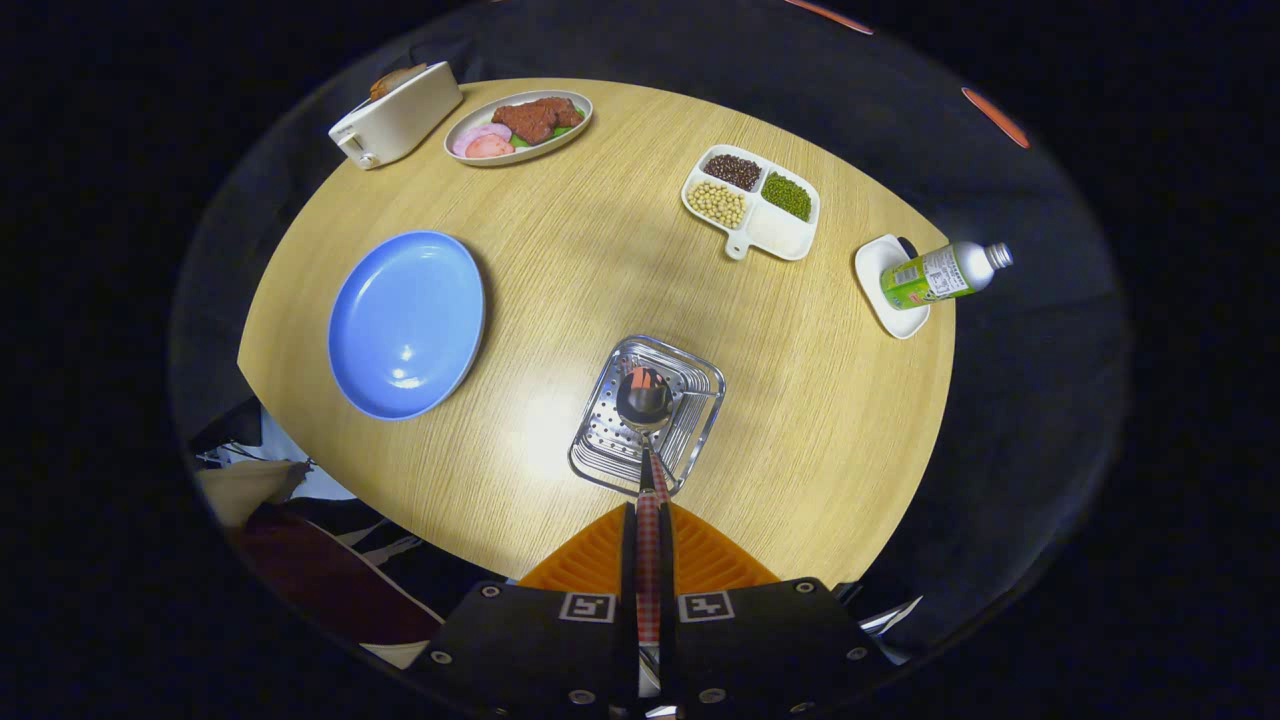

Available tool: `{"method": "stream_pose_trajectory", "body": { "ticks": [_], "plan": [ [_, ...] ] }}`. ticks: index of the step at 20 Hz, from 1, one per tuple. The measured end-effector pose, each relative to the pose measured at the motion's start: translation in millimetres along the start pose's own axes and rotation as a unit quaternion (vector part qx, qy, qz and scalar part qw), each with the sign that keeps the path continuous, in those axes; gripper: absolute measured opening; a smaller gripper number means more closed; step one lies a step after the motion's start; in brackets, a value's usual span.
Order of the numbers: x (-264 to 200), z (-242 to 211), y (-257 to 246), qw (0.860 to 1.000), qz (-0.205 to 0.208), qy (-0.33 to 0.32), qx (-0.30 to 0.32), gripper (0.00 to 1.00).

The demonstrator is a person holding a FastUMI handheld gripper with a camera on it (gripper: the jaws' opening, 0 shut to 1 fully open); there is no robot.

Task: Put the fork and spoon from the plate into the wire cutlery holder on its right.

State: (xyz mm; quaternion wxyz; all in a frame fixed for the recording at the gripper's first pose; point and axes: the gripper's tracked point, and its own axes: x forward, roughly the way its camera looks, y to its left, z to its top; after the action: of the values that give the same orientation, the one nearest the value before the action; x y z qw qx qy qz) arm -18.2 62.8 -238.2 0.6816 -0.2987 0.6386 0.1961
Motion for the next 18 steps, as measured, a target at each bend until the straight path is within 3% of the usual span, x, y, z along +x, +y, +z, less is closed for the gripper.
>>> {"method": "stream_pose_trajectory", "body": {
  "ticks": [6,12,14,15,18],
  "plan": [
    [18,9,2,0.999,0.007,0.035,-0.017,0.09],
    [19,26,5,1.0,0.02,0.007,0.012,0.14],
    [14,29,2,0.999,0.022,-0.015,0.027,0.26],
    [10,31,0,0.999,0.022,-0.027,0.038,0.37],
    [-13,54,-9,0.99,0.0,-0.113,0.089,0.58]
  ]
}}
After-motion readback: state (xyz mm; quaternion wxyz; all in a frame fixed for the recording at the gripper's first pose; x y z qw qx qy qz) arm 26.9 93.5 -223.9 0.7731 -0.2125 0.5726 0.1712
